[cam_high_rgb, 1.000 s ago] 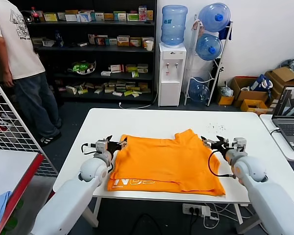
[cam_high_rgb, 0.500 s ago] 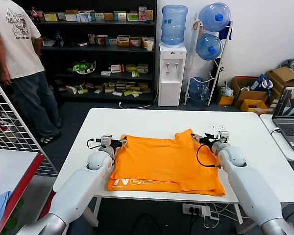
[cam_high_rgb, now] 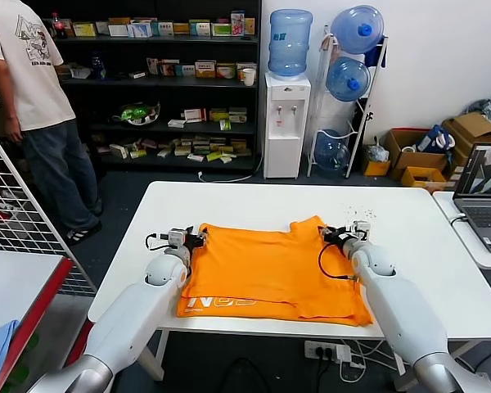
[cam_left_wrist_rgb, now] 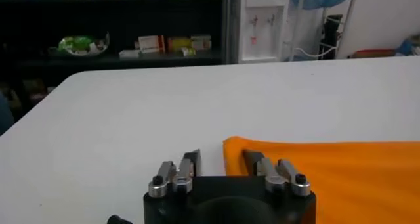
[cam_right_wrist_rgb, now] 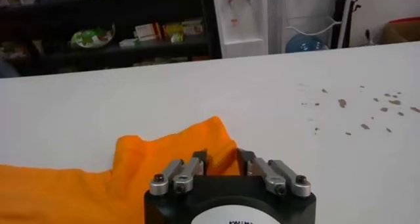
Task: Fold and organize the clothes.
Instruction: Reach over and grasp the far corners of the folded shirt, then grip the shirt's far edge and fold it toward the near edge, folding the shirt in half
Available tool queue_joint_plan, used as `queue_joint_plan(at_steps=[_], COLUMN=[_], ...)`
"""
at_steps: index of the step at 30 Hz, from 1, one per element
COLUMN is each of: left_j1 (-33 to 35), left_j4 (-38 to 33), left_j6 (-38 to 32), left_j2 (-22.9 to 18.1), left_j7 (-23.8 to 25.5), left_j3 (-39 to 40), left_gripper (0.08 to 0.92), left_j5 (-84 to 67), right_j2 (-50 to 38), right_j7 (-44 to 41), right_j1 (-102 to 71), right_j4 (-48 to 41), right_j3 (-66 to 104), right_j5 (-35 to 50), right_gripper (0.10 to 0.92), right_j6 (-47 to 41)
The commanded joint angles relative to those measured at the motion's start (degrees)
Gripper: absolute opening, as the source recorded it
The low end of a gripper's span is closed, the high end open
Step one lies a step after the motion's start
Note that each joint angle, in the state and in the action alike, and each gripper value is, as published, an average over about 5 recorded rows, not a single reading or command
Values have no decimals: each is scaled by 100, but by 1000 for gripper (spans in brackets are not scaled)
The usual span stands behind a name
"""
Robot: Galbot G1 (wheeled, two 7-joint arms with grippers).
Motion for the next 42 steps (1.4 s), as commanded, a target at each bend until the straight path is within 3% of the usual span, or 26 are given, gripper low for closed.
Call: queue_joint_plan(at_steps=[1, 6, 13, 21, 27, 35, 42], left_j1=[132, 373, 917, 1808, 2644, 3494, 3669], left_j4=[-275, -811, -2039, -3447, -4517, -4888, -4781], left_j6=[-134, -327, -434, -298, 14, 129, 85], left_j2=[151, 406, 910, 1620, 2116, 2197, 2097], left_j7=[23, -31, -168, -390, -674, -856, -880], left_j3=[-2, -42, -135, -327, -457, -520, -549], left_gripper=[438, 291, 110, 93, 93, 93, 93], left_j5=[48, 112, 151, -177, -461, -443, -212], right_j2=[79, -107, -655, -1417, -1746, -1775, -1721], right_j7=[65, 269, 801, 1477, 1726, 1789, 1769], right_j1=[-18, -326, -1248, -2573, -3634, -4614, -4795], right_j4=[87, 883, 2674, 4427, 5234, 5722, 5695], right_j3=[-12, -36, -38, 311, 676, 935, 957], right_j5=[-9, 97, 333, 570, 414, 50, -82], right_gripper=[281, 143, 124, 124, 124, 124, 124], right_j6=[101, 254, 145, -206, -463, -610, -617])
